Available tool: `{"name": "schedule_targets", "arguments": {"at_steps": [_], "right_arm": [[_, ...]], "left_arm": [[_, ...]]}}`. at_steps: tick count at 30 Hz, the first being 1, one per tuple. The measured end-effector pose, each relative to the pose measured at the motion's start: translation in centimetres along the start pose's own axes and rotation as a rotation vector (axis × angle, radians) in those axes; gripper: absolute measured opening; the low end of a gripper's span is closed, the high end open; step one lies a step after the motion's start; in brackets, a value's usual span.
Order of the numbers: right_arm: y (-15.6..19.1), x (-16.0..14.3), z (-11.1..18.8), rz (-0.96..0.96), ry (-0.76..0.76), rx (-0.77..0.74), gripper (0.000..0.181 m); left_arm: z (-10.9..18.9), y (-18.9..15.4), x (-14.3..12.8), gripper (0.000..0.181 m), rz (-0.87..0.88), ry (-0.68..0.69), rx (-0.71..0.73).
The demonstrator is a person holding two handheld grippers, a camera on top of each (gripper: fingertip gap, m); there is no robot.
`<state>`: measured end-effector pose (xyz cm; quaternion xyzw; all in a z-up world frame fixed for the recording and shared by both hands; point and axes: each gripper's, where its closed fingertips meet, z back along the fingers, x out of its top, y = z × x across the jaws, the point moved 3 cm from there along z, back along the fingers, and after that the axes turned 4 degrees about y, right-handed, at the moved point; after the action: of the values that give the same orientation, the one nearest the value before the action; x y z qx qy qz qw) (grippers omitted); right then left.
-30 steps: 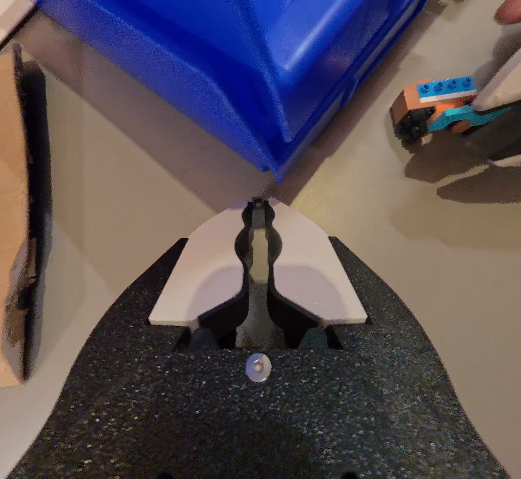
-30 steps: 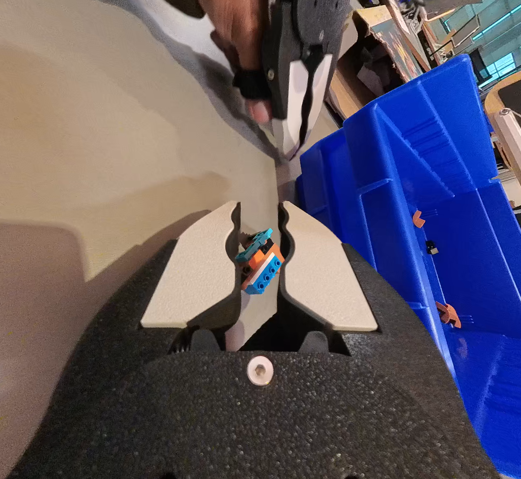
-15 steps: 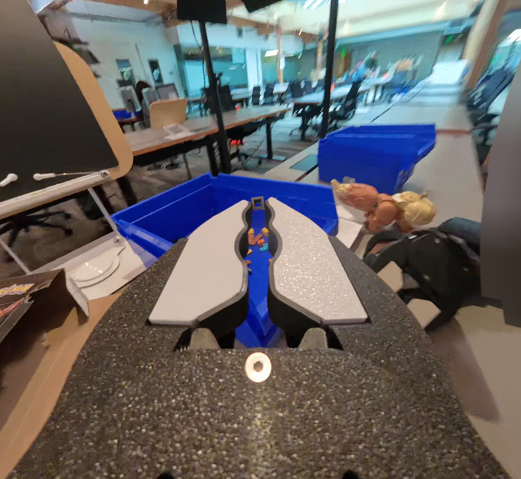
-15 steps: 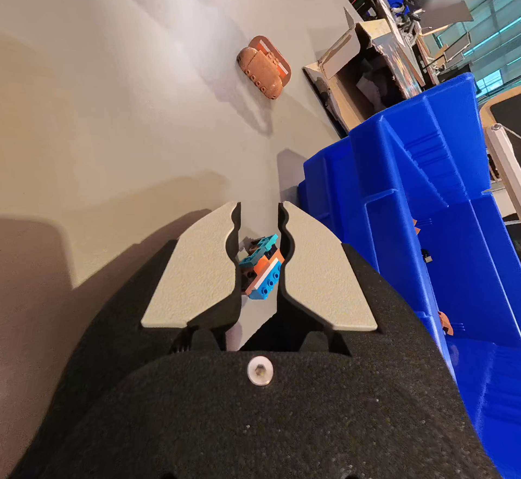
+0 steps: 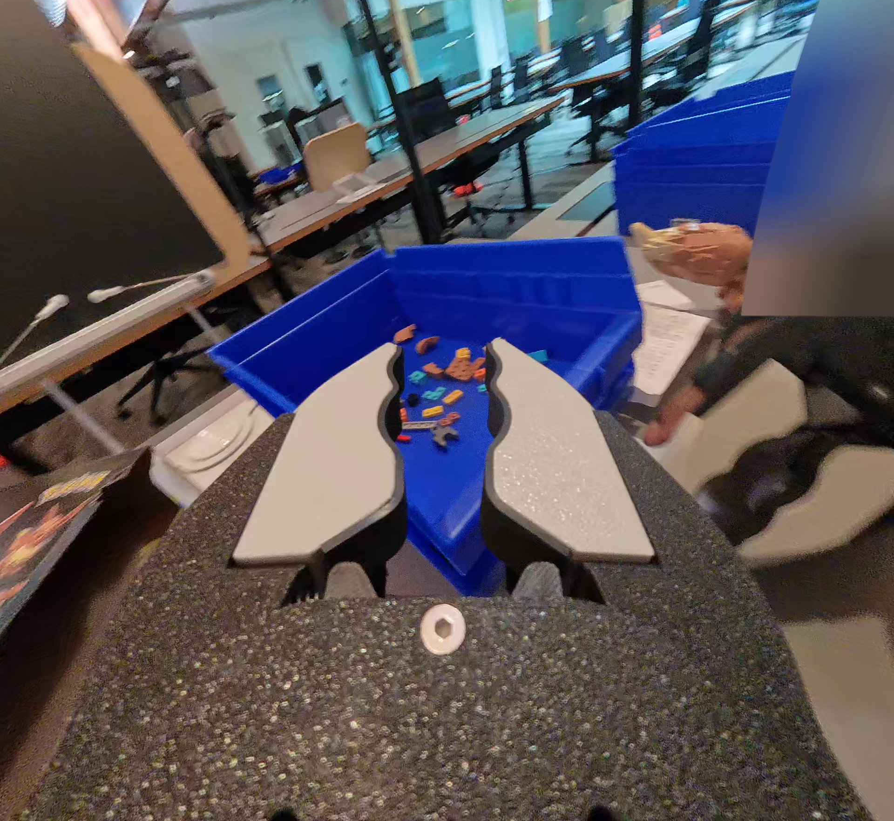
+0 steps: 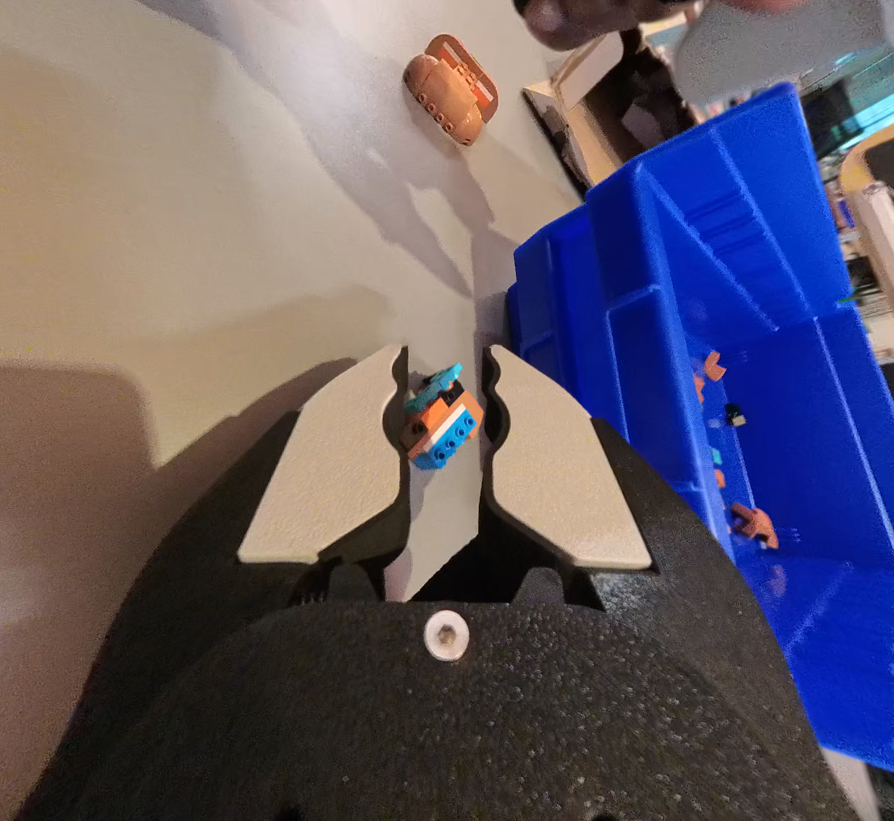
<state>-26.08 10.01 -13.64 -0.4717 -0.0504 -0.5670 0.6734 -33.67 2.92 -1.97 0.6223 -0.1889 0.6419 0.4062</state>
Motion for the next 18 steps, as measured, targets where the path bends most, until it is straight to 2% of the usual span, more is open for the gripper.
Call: {"name": "schedule_targets", "arguments": {"at_steps": [2, 4, 6, 7, 12, 18], "right_arm": [[-0.3, -0.4, 0.6, -0.044, -0.005, 0.046, 0.03], [-0.6, -0.9, 1.2, -0.08, -0.008, 0.091, 0.031], [-0.7, -1.4, 1.7, -0.104, -0.014, 0.138, 0.031], [-0.8, -1.7, 1.9, -0.114, -0.009, 0.156, 0.031], [-0.5, -3.5, 1.7, -0.114, 0.061, 0.191, 0.034], [0.4, -4.2, 0.4, -0.061, 0.117, 0.186, 0.034]], "left_arm": [[0.6, -1.8, -0.5, 0.026, -0.019, -0.034, -0.146], [1.3, -4.7, -1.4, 0.021, -0.037, -0.017, -0.393], [1.9, -7.6, -3.4, 0.022, -0.048, 0.109, -0.644], [1.8, -8.4, -4.6, 0.022, -0.073, 0.179, -0.689], [0.2, -9.8, -9.9, 0.028, -0.272, 0.456, -0.65], [-1.1, -9.9, -12.0, 0.031, -0.265, 0.562, -0.585]]}}
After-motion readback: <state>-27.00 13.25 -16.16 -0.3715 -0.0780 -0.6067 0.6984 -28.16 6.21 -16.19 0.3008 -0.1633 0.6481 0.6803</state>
